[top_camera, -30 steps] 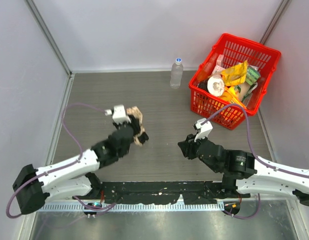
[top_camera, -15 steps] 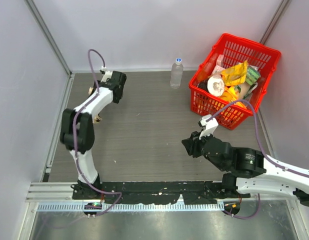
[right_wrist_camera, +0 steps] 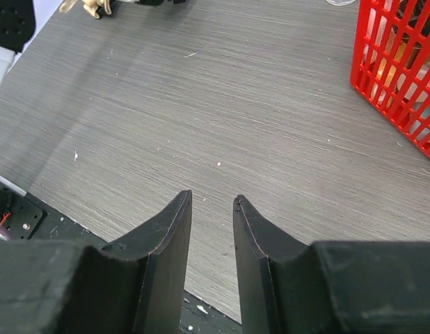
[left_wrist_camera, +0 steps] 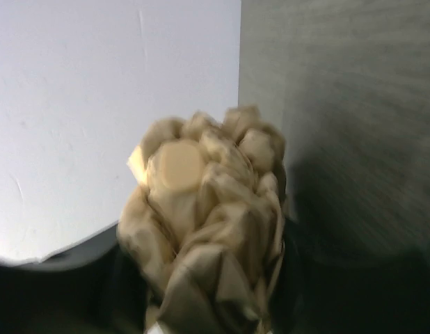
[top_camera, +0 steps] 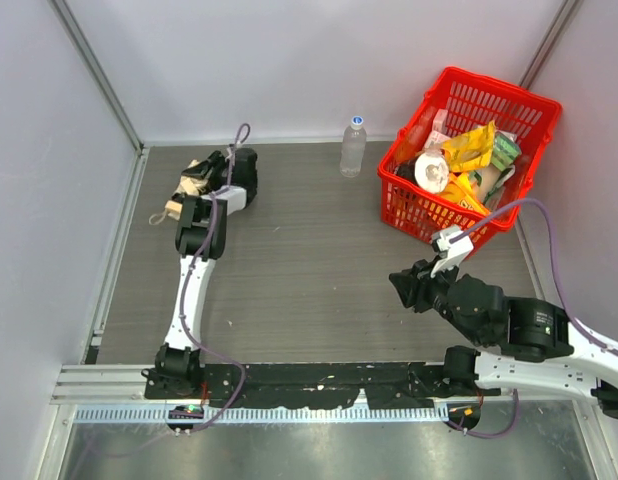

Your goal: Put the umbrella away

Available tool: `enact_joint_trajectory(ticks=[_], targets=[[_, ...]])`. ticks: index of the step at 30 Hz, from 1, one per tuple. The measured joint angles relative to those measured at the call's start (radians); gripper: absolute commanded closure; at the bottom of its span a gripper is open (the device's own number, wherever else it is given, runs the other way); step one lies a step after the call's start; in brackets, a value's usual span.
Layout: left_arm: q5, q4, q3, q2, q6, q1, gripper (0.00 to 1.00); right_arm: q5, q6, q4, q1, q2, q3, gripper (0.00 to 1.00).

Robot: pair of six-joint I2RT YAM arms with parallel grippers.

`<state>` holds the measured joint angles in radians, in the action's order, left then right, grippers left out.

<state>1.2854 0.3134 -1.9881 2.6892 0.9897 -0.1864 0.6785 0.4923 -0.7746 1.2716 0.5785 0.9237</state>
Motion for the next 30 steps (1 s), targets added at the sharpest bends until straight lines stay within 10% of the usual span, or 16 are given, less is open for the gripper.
enact_joint_trajectory(ticks=[2, 7, 18, 30], targets=[[0.046, -0.014, -0.023, 0.021, 0.056, -0.013, 0.01, 0.003, -0.001, -0.007, -0.001, -0.003, 0.0, 0.64], [-0.051, -0.465, -0.164, -0.037, -0.327, -0.055, 0.0, 0.0, -0.002, -0.013, -0.002, 0.023, 0.0, 0.64], [-0.864, -1.21, -0.147, -0.51, -0.979, -0.101, 0.02, -0.038, 0.0, 0.038, -0.002, 0.04, -0.011, 0.64], [-1.332, -1.046, 0.188, -0.835, -1.367, 0.087, 0.75, -0.089, 0.039, 0.048, -0.003, 0.063, -0.011, 0.65]])
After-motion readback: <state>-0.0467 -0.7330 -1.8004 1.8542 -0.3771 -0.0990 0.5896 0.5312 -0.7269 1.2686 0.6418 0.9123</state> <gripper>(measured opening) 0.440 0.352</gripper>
